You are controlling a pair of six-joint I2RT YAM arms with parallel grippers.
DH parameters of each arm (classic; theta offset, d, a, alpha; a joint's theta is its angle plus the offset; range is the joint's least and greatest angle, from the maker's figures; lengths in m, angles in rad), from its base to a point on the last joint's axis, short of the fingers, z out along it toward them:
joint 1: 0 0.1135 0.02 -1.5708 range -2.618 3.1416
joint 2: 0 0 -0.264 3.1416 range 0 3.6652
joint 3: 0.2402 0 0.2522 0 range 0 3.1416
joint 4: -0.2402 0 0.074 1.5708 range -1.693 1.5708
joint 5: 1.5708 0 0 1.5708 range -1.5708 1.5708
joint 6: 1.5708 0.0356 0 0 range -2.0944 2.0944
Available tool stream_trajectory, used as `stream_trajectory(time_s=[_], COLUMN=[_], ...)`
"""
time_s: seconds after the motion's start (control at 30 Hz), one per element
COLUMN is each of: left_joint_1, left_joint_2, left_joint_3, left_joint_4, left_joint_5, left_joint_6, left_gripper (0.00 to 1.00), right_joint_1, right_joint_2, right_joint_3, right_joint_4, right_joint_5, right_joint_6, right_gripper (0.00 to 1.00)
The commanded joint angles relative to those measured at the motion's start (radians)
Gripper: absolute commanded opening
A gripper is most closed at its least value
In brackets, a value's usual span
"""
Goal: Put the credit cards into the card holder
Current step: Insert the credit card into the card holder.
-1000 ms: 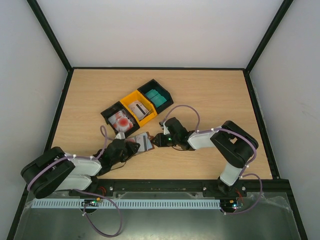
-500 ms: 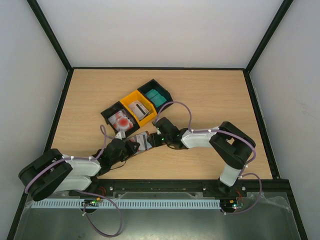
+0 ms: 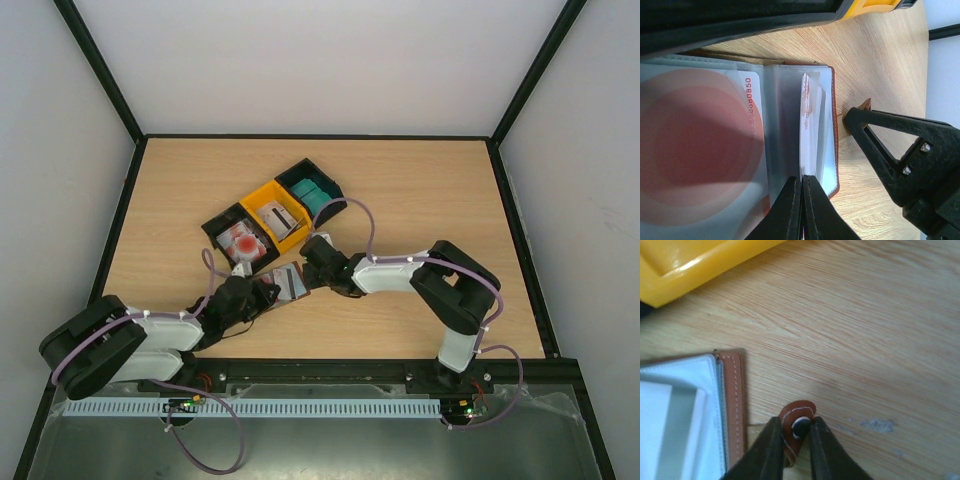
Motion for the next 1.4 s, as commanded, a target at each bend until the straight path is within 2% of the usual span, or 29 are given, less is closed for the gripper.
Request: stream_trajectory(time_s=[0.0,0.03,0.1,0.37,0.87,1.2,1.37], left_joint_1=[0.003,0.003,0.003,0.001,-0.051,-0.059,-0.059], left_joint_2=[-0.006,-0.009,-0.015,-0.017,0.172,0.189,0.135], left_joint_3=[-0.016,-0.021,-0.029,-0.044,0.025,0.102,0.168], left_joint_4=[-0.060,-0.057,-0.046,-0.006,0.122,0.007,-0.168], left_joint_5=[-0.054,-0.062,-0.070,-0.090,-0.056,-0.020,-0.019], left_joint_6=[-0.033,-0.041,-0.055,-0.094,-0.118,-0.051,0.025], left_gripper=[0.03,0.03,0.03,0.03,0.03,0.17,0.29], right_joint_1=[0.009,0.010,0.010,0.014,0.023,0.024,0.023], right_joint_2=[0.019,0.017,0.012,0.011,0.014,0.010,-0.013], right_joint_3=[-0.029,-0.034,-0.043,-0.063,-0.079,-0.080,-0.088], right_joint_4=[-0.086,-0.082,-0.071,-0.052,-0.022,-0.029,-0.063], right_joint_5=[0.074,0.072,0.064,0.015,-0.033,-0.016,0.056], right_joint_6=[0.037,0.043,0.057,0.116,0.152,0.155,0.188], right_gripper=[0.09,0.04,0.02,0.02,0.02,0.02,0.02])
